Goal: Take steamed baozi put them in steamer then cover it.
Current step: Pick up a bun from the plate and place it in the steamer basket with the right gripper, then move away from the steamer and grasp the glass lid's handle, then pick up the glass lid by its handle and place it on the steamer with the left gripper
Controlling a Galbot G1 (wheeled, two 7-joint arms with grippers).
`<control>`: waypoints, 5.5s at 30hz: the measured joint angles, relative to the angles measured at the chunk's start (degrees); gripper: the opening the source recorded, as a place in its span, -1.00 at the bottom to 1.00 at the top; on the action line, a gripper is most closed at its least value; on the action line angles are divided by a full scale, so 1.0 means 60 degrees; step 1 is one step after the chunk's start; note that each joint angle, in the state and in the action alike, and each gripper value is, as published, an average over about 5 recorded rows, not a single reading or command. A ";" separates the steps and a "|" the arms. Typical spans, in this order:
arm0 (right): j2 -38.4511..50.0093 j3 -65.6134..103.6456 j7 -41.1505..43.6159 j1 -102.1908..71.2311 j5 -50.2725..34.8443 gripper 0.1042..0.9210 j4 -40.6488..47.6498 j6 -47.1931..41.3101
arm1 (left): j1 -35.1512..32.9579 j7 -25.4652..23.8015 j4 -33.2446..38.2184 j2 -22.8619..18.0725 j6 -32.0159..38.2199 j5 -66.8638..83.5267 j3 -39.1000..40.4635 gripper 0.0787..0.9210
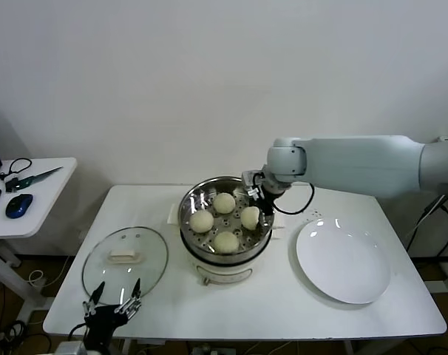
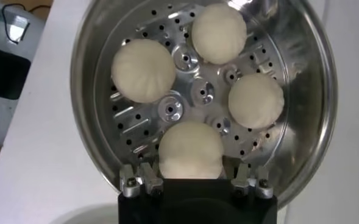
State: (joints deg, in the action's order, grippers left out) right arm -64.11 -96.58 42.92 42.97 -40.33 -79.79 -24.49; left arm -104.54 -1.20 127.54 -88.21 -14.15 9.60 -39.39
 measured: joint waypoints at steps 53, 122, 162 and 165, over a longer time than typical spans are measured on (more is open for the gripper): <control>0.5776 1.5080 -0.5944 -1.1178 -0.0753 0.76 -0.2511 0.2135 | 0.1263 0.0377 -0.0006 0.0830 0.0079 0.0021 -0.0435 0.77; -0.1466 2.1685 -0.6223 -2.3134 0.2300 0.76 -0.2551 0.8093 | 0.4258 0.4246 -0.7626 0.2957 0.3253 -1.3214 0.0701 0.77; -0.1805 2.1450 -0.6421 -2.2970 0.2523 0.76 -0.2433 0.8420 | 0.5189 0.4190 -0.8545 0.2415 0.2597 -1.4245 0.0875 -0.87; -0.1806 2.1472 -0.6423 -2.2979 0.2519 0.76 -0.2431 0.8442 | 0.5116 0.4089 -0.8301 0.2435 0.2592 -1.4102 0.0862 -0.87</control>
State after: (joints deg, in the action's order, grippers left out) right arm -74.95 32.26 4.38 -94.90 -25.21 -94.38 26.16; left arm -73.85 23.33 77.74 -73.60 1.40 -75.01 -34.22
